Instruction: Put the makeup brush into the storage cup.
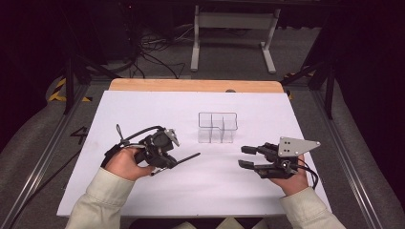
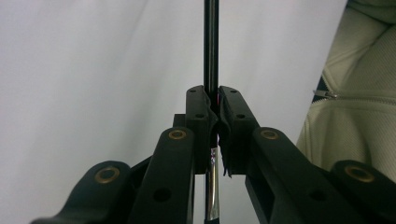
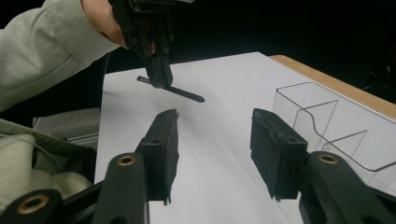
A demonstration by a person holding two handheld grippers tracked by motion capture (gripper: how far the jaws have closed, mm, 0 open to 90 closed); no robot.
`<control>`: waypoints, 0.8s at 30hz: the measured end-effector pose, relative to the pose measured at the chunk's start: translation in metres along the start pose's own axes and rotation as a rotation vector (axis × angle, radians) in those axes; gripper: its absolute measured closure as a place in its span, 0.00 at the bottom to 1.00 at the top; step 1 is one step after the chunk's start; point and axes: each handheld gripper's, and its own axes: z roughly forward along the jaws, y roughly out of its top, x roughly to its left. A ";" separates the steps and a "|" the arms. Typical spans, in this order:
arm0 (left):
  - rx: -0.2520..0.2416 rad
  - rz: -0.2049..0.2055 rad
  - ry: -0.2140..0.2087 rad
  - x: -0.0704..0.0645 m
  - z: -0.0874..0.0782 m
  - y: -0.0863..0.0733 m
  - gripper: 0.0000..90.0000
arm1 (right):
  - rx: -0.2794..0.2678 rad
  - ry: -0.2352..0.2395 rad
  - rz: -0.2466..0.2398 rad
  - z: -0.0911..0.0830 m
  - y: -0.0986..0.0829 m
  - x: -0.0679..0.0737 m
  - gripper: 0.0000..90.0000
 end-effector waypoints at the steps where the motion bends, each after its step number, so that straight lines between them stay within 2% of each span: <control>1: 0.003 0.019 -0.005 -0.001 0.001 0.002 0.93 | 0.006 0.001 -0.004 0.001 0.002 0.001 0.62; 4: -0.003 0.046 -0.036 -0.002 0.005 0.008 0.93 | 0.003 0.014 -0.027 0.002 0.008 0.001 0.61; 9: -0.002 0.096 -0.068 -0.003 0.009 0.016 0.93 | 0.025 0.003 -0.044 0.005 0.014 0.001 0.57; 11: 0.001 0.099 -0.076 -0.004 0.009 0.017 0.93 | 0.037 0.006 -0.041 0.007 0.015 0.001 0.56; 13: 0.008 0.114 -0.080 -0.005 0.011 0.019 0.93 | 0.081 0.009 -0.045 0.013 0.019 0.003 0.50; 15: 0.019 0.122 -0.085 -0.006 0.012 0.021 0.93 | 0.093 0.007 -0.050 0.014 0.020 0.003 0.50; 16: 0.027 0.142 -0.089 -0.006 0.014 0.024 0.93 | 0.109 0.011 -0.056 0.017 0.021 0.004 0.50; 21: 0.024 0.163 -0.088 -0.007 0.018 0.033 0.93 | 0.164 0.041 -0.065 0.024 0.028 0.004 0.52; 24: 0.045 0.192 -0.096 -0.008 0.020 0.038 0.93 | 0.186 0.045 -0.068 0.024 0.030 0.004 0.55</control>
